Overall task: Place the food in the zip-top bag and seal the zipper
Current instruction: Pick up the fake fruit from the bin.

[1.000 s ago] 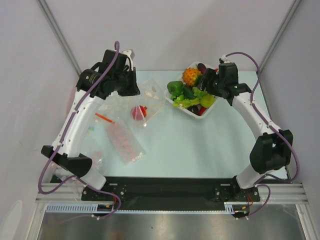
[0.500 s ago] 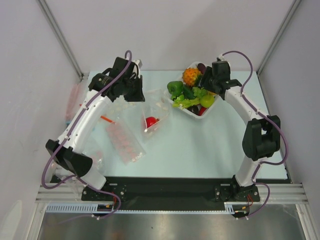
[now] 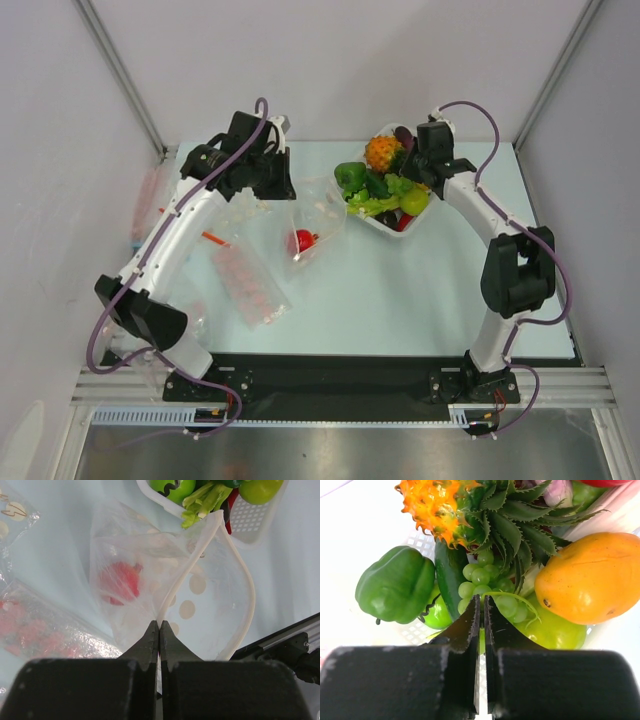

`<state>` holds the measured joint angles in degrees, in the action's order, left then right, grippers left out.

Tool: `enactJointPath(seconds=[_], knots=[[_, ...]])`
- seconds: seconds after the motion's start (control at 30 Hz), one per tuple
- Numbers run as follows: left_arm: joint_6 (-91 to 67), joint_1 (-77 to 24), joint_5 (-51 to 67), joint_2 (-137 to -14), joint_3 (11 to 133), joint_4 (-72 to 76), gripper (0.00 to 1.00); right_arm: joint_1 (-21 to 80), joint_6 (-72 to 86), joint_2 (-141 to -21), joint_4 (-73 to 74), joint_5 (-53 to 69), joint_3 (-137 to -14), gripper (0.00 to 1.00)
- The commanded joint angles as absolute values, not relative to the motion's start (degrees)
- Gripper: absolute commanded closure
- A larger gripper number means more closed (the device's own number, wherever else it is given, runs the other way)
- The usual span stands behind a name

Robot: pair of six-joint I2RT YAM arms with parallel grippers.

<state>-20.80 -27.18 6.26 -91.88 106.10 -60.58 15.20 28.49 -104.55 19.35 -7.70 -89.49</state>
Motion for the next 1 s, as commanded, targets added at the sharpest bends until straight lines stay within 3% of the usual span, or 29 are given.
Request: enactJointPath(seconds=[0.0, 0.33, 0.97], knots=[[-19.4, -27.0, 7.6, -92.2, 108.6, -59.7, 1.00, 16.1, 28.5, -99.3, 17.1, -8.0, -89.6, 1.00], [-20.6, -26.9, 9.1, -91.7, 106.6, -58.6, 1.00, 17.0, 26.4, -88.2, 16.2, -1.1, -88.3, 1.00], [-24.1, -26.9, 13.1, -91.0, 105.4, -56.7, 1.00, 20.6, 28.1, -69.5, 8.8, 25.0, -84.0, 1.00]])
